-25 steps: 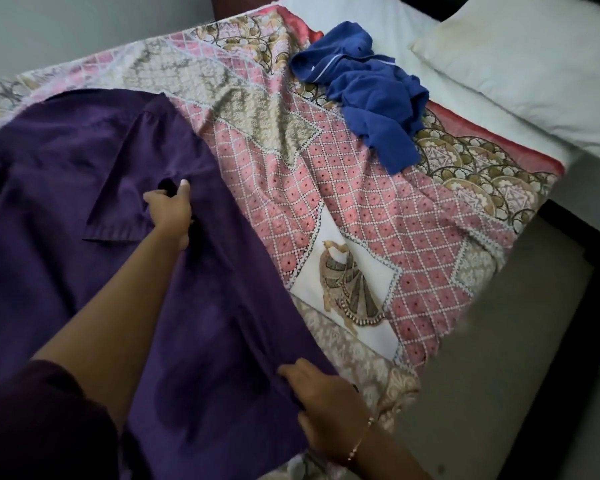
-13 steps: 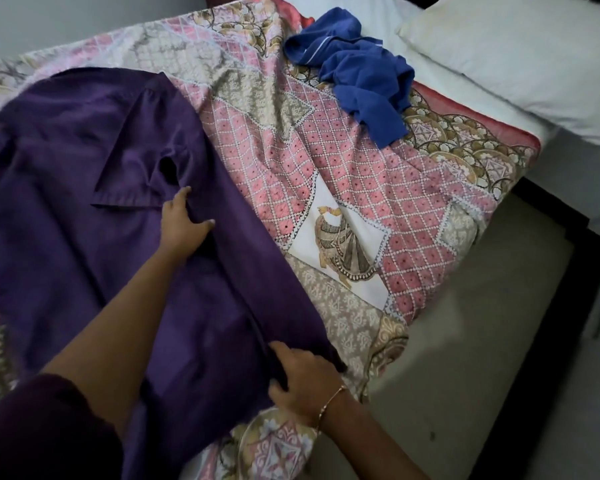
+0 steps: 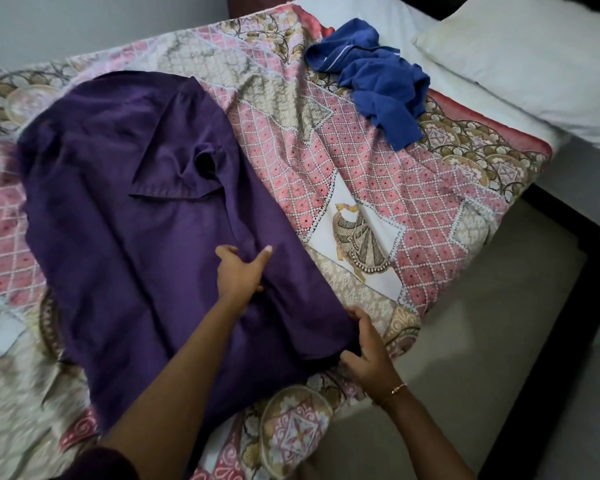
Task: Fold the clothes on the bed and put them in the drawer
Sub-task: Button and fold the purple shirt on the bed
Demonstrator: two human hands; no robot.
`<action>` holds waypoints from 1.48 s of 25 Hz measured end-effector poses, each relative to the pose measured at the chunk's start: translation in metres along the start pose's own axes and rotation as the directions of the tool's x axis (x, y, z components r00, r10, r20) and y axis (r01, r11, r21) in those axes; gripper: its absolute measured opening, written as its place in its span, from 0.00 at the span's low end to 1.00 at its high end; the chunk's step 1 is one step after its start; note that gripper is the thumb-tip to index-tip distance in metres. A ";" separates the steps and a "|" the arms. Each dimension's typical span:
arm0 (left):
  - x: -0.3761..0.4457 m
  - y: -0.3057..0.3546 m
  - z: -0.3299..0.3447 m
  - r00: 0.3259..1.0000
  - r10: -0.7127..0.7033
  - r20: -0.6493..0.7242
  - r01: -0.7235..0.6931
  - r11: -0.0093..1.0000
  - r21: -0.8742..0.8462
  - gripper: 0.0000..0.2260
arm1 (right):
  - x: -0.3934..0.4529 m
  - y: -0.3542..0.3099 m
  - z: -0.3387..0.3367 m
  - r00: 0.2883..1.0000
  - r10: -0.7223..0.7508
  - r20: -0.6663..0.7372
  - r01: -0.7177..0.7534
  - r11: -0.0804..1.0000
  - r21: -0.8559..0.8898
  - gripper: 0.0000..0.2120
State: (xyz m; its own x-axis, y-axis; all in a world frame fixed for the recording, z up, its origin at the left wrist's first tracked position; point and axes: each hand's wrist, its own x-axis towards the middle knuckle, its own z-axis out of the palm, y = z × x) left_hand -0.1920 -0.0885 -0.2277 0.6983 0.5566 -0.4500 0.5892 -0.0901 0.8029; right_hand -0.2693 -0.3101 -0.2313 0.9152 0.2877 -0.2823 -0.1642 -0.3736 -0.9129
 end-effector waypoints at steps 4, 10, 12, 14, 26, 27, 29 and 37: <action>-0.044 -0.022 0.011 0.955 -0.155 0.254 0.190 0.974 -0.122 0.24 | -0.002 -0.002 -0.007 0.999 0.024 0.048 -0.026 0.998 0.050 0.24; -0.088 -0.036 -0.001 0.674 -0.176 0.717 0.599 0.698 -0.392 0.12 | -0.006 -0.002 0.014 0.963 0.204 -0.174 -0.106 0.887 0.450 0.03; -0.089 -0.038 -0.005 0.623 -0.118 0.773 0.709 0.501 -0.495 0.12 | -0.008 -0.003 0.019 0.947 0.277 -0.162 -0.133 0.798 0.587 0.04; -0.089 -0.041 -0.006 0.623 -0.097 0.776 0.720 0.458 -0.521 0.14 | -0.013 -0.004 0.020 0.932 0.316 -0.180 -0.147 0.781 0.608 0.06; -0.105 -0.053 0.002 0.937 -0.020 0.348 0.090 0.979 -0.184 0.12 | -0.043 0.009 0.009 0.854 0.232 -0.465 -0.174 0.971 0.165 0.21; -0.107 -0.054 -0.001 0.894 -0.030 0.447 0.132 0.971 -0.198 0.17 | -0.045 0.013 0.010 0.849 0.229 -0.477 -0.173 0.972 0.159 0.21; -0.112 -0.053 -0.010 0.818 -0.066 0.572 0.183 0.972 -0.150 0.21 | -0.048 0.019 0.011 0.830 0.260 -0.494 -0.210 0.965 0.155 0.21; -0.126 -0.062 -0.032 0.959 0.275 -0.067 -0.236 0.907 0.350 0.11 | -0.056 -0.002 0.027 0.708 0.223 -0.670 -0.255 0.966 0.053 0.19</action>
State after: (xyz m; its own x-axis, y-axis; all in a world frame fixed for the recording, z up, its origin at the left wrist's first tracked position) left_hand -0.3295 -0.1264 -0.2083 0.8047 0.5642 -0.1846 0.5119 -0.5020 0.6971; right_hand -0.3305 -0.3014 -0.2219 0.8578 -0.4707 -0.2064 -0.4113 -0.3877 -0.8249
